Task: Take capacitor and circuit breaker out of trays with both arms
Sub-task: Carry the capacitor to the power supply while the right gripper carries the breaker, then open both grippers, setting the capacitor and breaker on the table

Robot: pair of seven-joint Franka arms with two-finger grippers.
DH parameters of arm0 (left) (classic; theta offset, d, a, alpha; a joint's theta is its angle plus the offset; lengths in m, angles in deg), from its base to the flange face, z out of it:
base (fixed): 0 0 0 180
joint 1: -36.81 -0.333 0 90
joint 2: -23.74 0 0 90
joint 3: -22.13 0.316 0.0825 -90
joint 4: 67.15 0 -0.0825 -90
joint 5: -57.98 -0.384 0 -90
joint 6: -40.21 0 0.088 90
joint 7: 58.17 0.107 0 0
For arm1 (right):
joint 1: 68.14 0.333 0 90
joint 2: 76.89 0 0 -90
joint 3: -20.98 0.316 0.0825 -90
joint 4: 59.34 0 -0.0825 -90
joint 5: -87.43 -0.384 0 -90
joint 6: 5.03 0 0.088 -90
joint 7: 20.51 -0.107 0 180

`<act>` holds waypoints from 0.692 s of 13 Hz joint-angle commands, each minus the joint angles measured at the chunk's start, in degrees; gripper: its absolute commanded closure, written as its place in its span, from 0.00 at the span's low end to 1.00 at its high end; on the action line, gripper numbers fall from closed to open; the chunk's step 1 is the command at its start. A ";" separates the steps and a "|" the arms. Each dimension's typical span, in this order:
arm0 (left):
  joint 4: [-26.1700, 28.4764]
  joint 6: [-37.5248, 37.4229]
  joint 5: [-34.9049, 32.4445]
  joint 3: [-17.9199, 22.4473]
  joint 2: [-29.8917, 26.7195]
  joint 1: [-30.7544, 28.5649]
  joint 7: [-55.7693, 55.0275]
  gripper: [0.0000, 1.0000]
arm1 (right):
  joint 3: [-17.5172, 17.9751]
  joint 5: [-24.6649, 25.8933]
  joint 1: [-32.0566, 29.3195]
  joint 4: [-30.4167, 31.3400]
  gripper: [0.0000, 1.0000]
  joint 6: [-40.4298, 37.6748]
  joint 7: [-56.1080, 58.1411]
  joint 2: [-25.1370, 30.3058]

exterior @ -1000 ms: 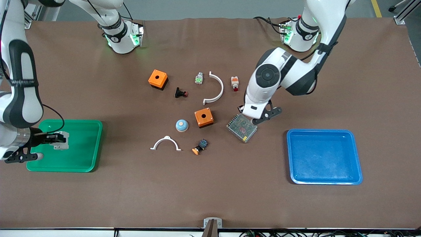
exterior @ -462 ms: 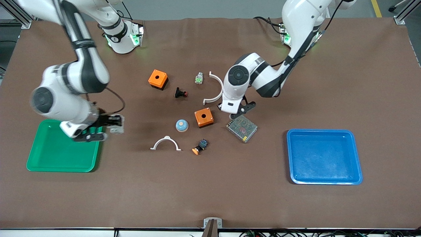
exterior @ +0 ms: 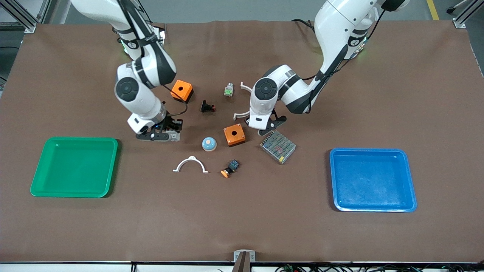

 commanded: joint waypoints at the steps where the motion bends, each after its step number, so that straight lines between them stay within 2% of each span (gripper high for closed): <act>1: -0.48 0.96 -3.09 0.10 0.73 0.40 -2.25 0.74 | -0.94 -1.02 3.26 1.55 1.00 1.62 -4.06 -0.53; 2: -0.57 0.96 -3.36 0.19 0.56 0.23 -2.34 0.47 | -0.94 -0.94 4.23 1.90 1.00 2.58 -5.21 -0.80; 3: -0.74 0.96 -3.36 0.27 0.29 0.05 -2.69 0.09 | -1.03 -0.85 4.50 2.68 1.00 3.11 -5.65 -1.15; 4: -1.01 0.96 -3.36 0.28 0.12 -0.13 -4.78 0.00 | -1.03 -0.85 4.68 3.91 1.00 4.51 -5.74 -1.16; 6: -2.58 0.53 -3.45 0.36 -1.80 -0.30 -8.13 0.00 | -0.94 -0.85 4.77 7.59 1.00 9.95 -6.36 -1.33; 9: -2.94 0.35 -3.88 0.71 -6.99 -4.24 -6.22 0.00 | -1.03 -0.85 6.25 8.05 1.00 10.41 -9.25 -2.29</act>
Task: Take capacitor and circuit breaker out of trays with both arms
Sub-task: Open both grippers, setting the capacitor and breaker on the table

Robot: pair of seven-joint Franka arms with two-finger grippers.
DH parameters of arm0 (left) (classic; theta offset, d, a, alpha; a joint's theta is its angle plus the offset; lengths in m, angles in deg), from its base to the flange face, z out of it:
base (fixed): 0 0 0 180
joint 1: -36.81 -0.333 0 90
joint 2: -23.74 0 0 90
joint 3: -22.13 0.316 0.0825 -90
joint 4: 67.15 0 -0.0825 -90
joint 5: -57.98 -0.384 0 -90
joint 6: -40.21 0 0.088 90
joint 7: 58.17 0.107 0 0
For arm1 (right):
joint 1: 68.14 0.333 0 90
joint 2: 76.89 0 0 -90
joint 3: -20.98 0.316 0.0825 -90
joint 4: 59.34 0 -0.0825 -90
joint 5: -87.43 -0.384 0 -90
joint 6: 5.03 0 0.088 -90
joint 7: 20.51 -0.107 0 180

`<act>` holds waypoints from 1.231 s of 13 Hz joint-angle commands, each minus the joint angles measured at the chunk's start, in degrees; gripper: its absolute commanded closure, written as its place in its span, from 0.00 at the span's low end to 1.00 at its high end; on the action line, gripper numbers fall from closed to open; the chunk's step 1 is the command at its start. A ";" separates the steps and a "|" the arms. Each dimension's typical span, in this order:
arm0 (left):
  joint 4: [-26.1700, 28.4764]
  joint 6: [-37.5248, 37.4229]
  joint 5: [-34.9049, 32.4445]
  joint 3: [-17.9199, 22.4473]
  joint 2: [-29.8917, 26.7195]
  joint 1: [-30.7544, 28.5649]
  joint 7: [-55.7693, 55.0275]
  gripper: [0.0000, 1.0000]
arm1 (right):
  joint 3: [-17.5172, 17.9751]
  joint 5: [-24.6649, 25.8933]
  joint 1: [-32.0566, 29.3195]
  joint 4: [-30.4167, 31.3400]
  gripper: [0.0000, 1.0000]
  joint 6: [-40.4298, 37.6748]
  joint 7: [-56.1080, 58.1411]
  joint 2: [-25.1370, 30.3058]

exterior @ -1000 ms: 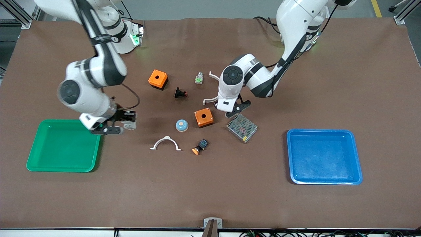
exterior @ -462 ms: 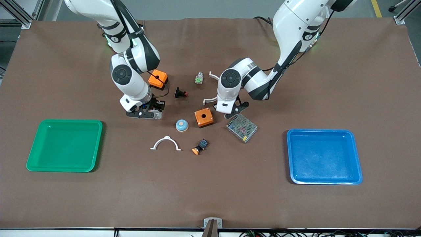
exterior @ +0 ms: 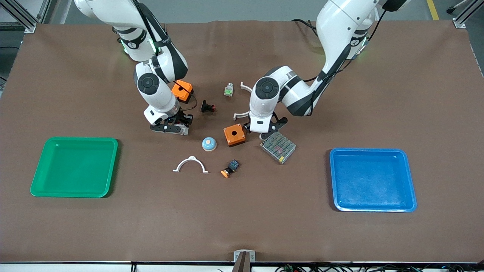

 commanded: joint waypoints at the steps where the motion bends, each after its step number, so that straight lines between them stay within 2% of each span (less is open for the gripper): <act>1: 0.26 -0.70 -2.18 0.09 -5.58 -4.66 2.71 0.00 | -0.72 -0.85 2.39 1.27 1.00 1.11 -2.82 0.21; 2: -0.53 -1.74 -2.79 0.09 -6.28 -5.99 5.69 0.01 | -0.72 -0.85 2.48 1.10 0.98 1.11 -2.74 0.04; 3: -1.49 -2.80 -4.37 0.09 -6.98 -7.22 9.12 0.01 | -0.72 -0.50 2.48 0.84 0.80 0.94 -2.22 -0.31; 4: -2.46 -4.03 -6.04 0.09 -7.86 -8.88 12.20 0.01 | -0.72 -0.41 2.48 0.49 0.27 0.76 -2.21 -0.75; 5: -3.51 -6.47 -7.01 0.00 -8.74 -11.25 15.97 0.01 | -0.81 -0.15 2.48 0.40 0.01 0.85 -2.13 -1.19; 8: -11.48 -18.84 -6.50 -0.09 -9.72 -15.83 33.79 0.00 | -0.98 1.08 1.78 -2.41 0.00 -0.90 -1.69 -1.28; 9: -14.30 -23.50 -7.01 0.09 -9.72 -16.63 37.16 0.00 | -1.16 2.39 1.43 -4.59 0.00 -4.13 -1.51 -1.28; 11: -18.27 -27.76 -7.02 0.00 -9.71 -19.96 44.01 0.00 | -1.60 7.22 -0.85 -12.05 0.00 -15.87 1.63 -1.20; 14: -21.35 -31.88 -6.40 -0.79 -9.98 -24.45 49.21 0.00 | -1.60 10.82 -2.18 -25.75 0.00 -39.77 11.03 -1.46; 16: -22.42 -33.39 -5.97 -0.44 -10.59 -25.42 56.40 0.00 | -1.60 13.30 -4.45 -32.10 0.00 -49.82 16.74 -1.64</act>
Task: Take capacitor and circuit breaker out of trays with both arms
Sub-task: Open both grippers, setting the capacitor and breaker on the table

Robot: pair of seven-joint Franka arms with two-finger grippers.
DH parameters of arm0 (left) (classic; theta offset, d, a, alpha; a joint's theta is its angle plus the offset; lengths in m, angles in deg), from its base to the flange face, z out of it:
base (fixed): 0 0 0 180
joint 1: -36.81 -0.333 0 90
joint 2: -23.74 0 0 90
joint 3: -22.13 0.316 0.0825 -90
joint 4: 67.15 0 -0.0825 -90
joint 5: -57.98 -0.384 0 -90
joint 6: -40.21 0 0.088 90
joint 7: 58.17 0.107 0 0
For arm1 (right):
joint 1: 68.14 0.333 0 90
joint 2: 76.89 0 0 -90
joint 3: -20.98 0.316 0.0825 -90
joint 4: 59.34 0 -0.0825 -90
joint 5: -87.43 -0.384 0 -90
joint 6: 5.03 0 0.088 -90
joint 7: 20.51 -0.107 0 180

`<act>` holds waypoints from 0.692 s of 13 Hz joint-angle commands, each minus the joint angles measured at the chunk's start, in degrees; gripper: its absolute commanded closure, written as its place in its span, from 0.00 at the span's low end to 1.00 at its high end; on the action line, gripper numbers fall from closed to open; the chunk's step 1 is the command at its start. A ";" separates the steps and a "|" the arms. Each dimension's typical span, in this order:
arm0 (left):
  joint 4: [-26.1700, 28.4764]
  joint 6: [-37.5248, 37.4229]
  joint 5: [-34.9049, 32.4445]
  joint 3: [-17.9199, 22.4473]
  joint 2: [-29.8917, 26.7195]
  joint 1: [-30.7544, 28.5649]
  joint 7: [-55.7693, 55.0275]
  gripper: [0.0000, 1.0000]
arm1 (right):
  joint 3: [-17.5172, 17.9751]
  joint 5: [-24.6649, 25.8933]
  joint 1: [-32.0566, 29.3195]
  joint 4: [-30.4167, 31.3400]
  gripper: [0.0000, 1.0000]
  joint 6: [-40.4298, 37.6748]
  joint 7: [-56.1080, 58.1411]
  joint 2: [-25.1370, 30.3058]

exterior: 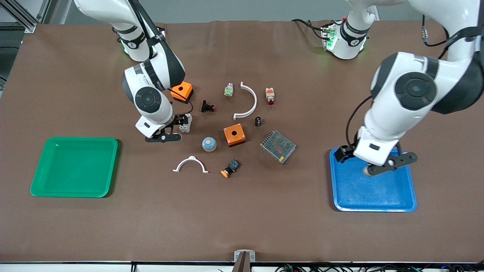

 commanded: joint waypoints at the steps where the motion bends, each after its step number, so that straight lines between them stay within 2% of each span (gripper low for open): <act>1: -1.57 -2.90 0.92 -0.02 -2.58 -0.96 8.08 0.00 | 0.51 2.35 -3.89 -8.23 0.00 -10.84 7.32 -0.85; 4: -1.14 -8.16 8.20 6.55 -8.47 -0.61 18.27 0.00 | 0.51 2.26 -12.14 -15.69 0.00 -18.48 14.44 0.02; 7: -0.34 -12.30 10.34 12.97 -14.54 -0.26 27.52 0.00 | 0.51 1.56 -21.81 -24.75 0.00 -27.46 21.84 0.20; 9: 2.19 -15.10 10.51 14.21 -19.10 -0.26 29.21 0.00 | 0.43 1.47 -25.42 -25.04 0.00 -27.13 21.68 2.65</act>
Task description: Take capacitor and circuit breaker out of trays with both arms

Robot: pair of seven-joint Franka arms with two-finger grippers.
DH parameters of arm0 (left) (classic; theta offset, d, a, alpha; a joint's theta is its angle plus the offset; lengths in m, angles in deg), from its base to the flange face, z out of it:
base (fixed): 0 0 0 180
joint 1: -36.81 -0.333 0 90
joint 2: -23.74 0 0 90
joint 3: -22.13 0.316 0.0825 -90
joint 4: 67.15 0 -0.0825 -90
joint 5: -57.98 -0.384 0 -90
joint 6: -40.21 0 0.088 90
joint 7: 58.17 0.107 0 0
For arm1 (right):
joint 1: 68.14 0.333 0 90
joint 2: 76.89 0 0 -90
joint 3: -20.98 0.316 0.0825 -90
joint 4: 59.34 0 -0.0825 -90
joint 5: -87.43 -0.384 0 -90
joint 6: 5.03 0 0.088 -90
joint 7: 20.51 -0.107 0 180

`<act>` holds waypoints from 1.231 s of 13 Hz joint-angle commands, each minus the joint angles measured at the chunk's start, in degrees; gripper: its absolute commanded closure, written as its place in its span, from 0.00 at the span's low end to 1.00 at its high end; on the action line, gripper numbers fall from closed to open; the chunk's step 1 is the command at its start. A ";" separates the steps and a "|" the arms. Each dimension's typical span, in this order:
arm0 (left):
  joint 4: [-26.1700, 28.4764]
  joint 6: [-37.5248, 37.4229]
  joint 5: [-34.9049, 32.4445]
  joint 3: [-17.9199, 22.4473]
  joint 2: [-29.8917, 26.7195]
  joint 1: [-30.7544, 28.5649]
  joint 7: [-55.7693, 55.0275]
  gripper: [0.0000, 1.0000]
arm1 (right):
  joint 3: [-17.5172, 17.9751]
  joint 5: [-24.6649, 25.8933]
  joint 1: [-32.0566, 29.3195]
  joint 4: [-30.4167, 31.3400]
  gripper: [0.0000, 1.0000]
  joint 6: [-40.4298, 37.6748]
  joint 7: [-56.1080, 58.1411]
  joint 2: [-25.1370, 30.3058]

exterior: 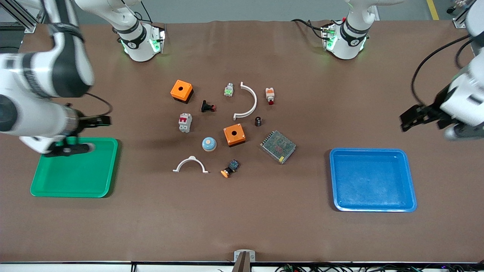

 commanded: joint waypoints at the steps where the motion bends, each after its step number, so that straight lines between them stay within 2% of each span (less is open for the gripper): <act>1: 6.02 -2.31 1.05 2.49 -7.38 0.91 1.60 0.00 | 1.09 0.11 -4.08 -1.06 0.00 -0.72 -0.17 2.73; 2: 8.04 -2.41 1.05 3.20 -9.50 1.52 2.56 0.00 | 1.09 0.11 -5.92 -1.06 0.00 -0.46 -0.17 3.61; 4: 9.99 -3.02 1.05 8.11 -11.97 5.11 4.14 0.00 | 1.09 0.02 -8.04 -1.93 0.00 0.16 -0.17 3.53; 8: 10.34 -4.25 1.93 6.72 -12.15 3.81 5.03 0.00 | 1.26 -1.74 -8.66 -2.99 0.00 0.16 -0.52 3.36; 10: 10.43 -4.25 2.54 2.53 -12.24 -0.30 5.03 0.00 | 1.26 -1.65 -8.84 -6.14 0.00 -0.28 -0.08 2.92; 14: 10.61 -4.25 2.63 2.76 -13.03 1.00 3.62 0.00 | 1.70 -1.74 -8.22 -9.58 0.00 -1.42 -0.26 3.01; 16: 10.70 -4.25 2.63 4.77 -13.21 3.10 3.71 0.00 | 1.79 -1.83 -8.22 -10.38 0.00 -3.52 0.00 3.62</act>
